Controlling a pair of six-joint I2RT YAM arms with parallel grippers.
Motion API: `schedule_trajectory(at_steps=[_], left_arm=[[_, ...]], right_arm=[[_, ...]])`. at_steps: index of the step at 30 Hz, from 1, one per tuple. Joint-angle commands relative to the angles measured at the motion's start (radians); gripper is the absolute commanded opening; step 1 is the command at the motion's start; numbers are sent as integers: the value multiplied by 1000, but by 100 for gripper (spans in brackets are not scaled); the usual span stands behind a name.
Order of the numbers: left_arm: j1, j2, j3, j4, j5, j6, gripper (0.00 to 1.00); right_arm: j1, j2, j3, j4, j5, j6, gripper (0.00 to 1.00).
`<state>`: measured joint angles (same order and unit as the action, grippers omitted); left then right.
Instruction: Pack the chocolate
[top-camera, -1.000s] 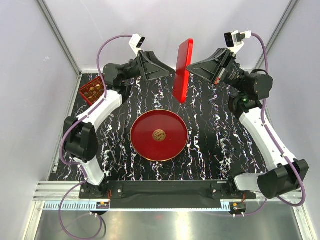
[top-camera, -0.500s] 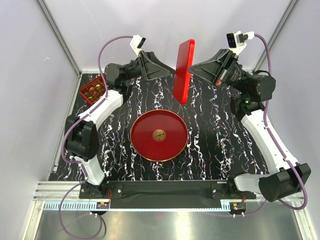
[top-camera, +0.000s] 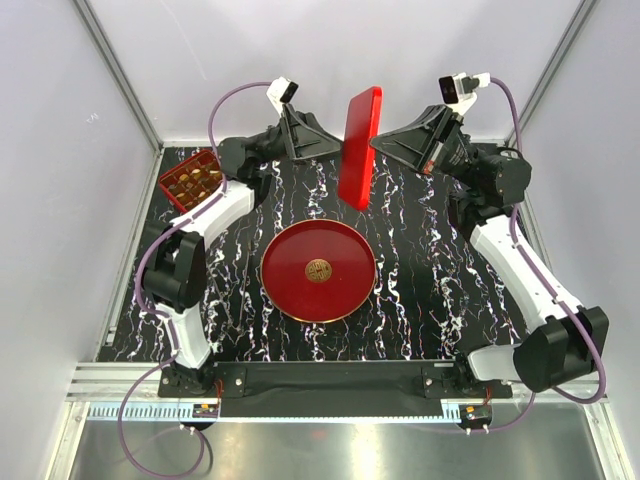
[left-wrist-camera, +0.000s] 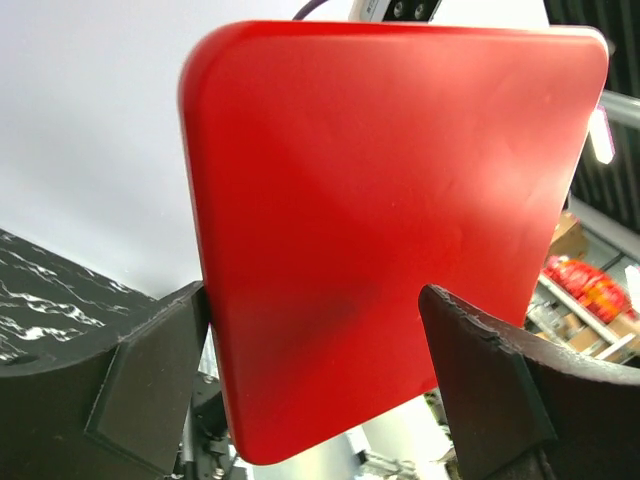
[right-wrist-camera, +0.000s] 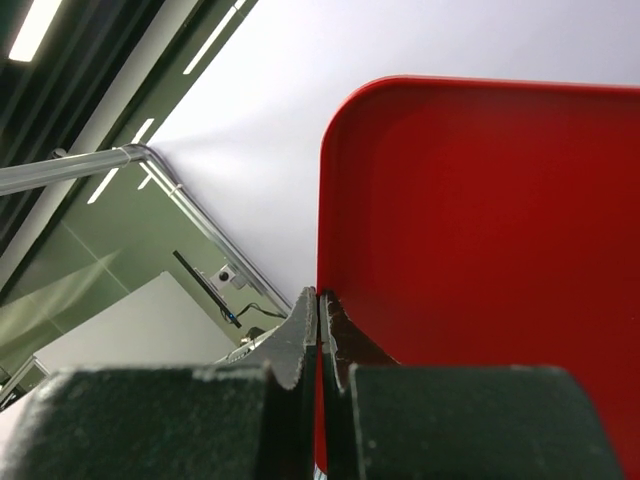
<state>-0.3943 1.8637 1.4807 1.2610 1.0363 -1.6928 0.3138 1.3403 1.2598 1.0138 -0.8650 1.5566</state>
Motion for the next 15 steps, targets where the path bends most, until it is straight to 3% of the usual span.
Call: schedule_trajectory(at_steps=[1,4,9,11,15], left_arm=[[-6,-21,1,205,-36,-73,85],[-5,-12,-7,271,-48,-134,75],[17,-9,-56,293,-62,-153,56],[21,-9,-71,279,-62,-146,51],[25,-11,-97,233,-53,-113,40]], right_arm=[[7,-7,-20,55,32,-3,0],[7,-39,-36,-100,15,-130,0],[5,-144,-13,-757,177,-562,0],[5,-173,7,-951,271,-642,11],[5,-196,12,-1124,363,-743,28]])
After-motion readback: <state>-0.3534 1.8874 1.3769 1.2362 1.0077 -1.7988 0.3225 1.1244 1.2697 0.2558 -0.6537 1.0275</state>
